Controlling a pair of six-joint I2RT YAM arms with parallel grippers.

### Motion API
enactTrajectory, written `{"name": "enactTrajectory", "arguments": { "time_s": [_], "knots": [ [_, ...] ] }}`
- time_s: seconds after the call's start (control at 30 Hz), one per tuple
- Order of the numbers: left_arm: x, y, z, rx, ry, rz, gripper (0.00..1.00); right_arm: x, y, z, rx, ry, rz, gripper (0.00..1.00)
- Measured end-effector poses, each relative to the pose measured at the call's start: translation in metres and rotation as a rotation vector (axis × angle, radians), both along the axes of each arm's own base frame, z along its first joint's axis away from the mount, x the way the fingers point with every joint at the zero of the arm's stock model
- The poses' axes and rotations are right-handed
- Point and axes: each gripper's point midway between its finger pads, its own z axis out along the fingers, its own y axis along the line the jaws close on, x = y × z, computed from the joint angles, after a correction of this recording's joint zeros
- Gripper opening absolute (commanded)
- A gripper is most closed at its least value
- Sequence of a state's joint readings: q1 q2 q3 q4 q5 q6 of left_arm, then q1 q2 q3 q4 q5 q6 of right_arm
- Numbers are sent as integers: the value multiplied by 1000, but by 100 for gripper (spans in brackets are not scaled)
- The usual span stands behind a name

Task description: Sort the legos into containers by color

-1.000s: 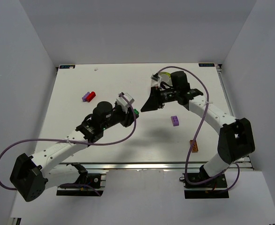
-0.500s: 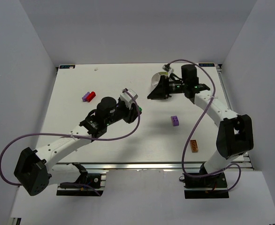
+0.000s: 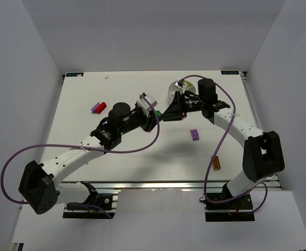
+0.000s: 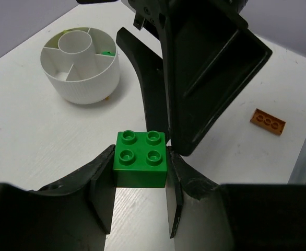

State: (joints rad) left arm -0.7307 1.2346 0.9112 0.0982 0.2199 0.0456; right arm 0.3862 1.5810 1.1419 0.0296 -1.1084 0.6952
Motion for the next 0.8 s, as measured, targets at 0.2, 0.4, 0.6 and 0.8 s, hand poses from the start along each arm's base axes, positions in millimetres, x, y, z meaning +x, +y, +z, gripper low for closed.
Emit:
{"name": "enactTrajectory", "arguments": {
  "time_s": [0.2, 0.4, 0.6, 0.8],
  "knots": [
    [-2, -5, 3, -17, -2, -18, 0, 0, 5, 16, 46, -4, 11, 68],
    [-2, -7, 9, -43, -8, -21, 1, -1, 12, 29, 84, 6, 21, 56],
    [-2, -6, 16, -65, -14, -12, 3, -4, 21, 35, 117, 65, 35, 30],
    [-1, -5, 24, -92, -18, 1, 37, -4, 21, 42, 150, 86, 28, 0]
  ]
}}
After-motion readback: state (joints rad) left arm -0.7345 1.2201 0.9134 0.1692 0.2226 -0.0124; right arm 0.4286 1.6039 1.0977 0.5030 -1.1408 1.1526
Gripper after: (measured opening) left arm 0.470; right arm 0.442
